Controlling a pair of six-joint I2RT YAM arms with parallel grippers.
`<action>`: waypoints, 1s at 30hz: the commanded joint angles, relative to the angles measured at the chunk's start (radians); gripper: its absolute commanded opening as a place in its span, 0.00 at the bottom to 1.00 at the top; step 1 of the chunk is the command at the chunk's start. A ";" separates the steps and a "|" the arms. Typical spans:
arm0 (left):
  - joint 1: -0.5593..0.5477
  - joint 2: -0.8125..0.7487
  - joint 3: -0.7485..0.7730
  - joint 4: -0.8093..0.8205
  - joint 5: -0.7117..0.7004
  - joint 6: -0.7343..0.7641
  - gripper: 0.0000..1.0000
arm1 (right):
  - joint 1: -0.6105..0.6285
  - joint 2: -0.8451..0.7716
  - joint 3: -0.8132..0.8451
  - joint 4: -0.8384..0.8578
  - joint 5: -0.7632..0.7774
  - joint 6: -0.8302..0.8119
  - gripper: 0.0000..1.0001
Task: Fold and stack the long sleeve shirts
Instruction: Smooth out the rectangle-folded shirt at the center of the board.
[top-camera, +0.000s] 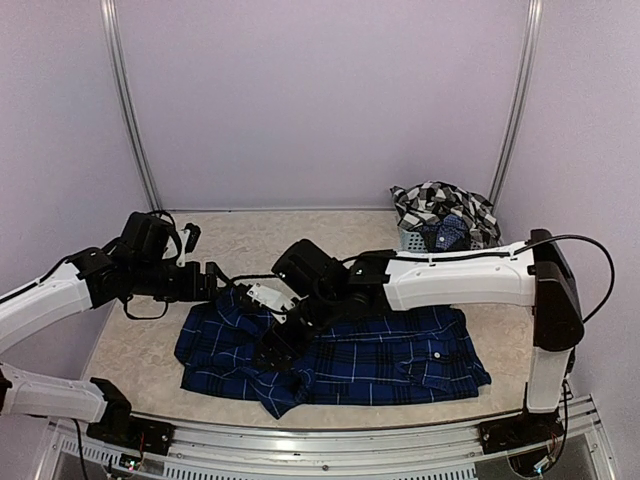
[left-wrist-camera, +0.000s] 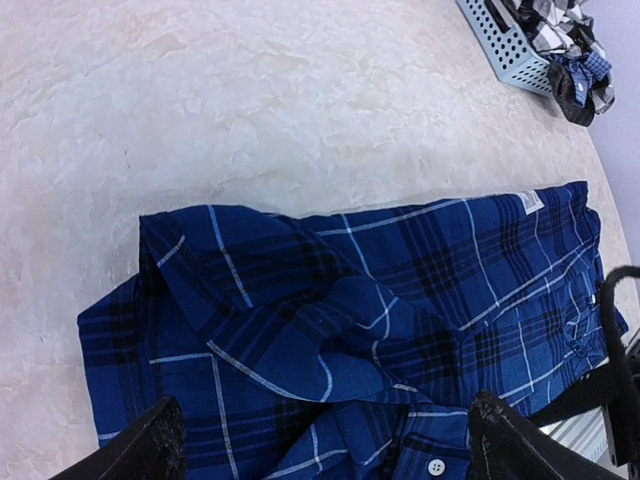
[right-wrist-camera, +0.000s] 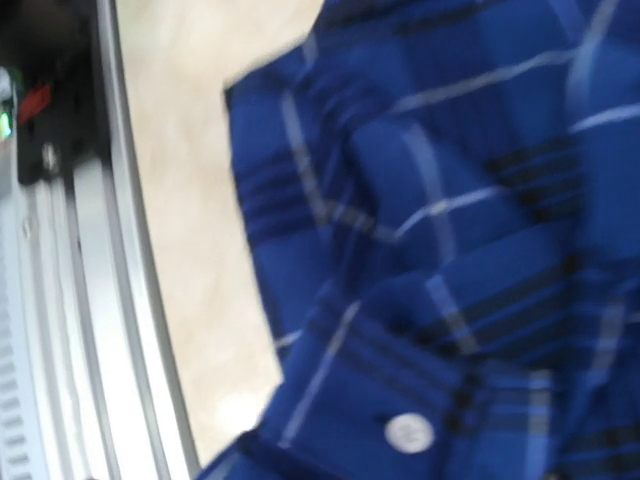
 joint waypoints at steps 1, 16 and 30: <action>0.021 0.024 -0.040 -0.018 0.056 -0.043 0.91 | 0.052 0.059 0.074 -0.146 0.049 -0.077 0.91; 0.021 0.015 -0.145 0.060 0.164 -0.089 0.84 | 0.073 0.116 0.122 -0.276 0.145 -0.097 0.32; -0.033 0.041 -0.226 0.276 0.234 -0.206 0.82 | 0.071 -0.234 -0.157 -0.098 0.274 0.074 0.00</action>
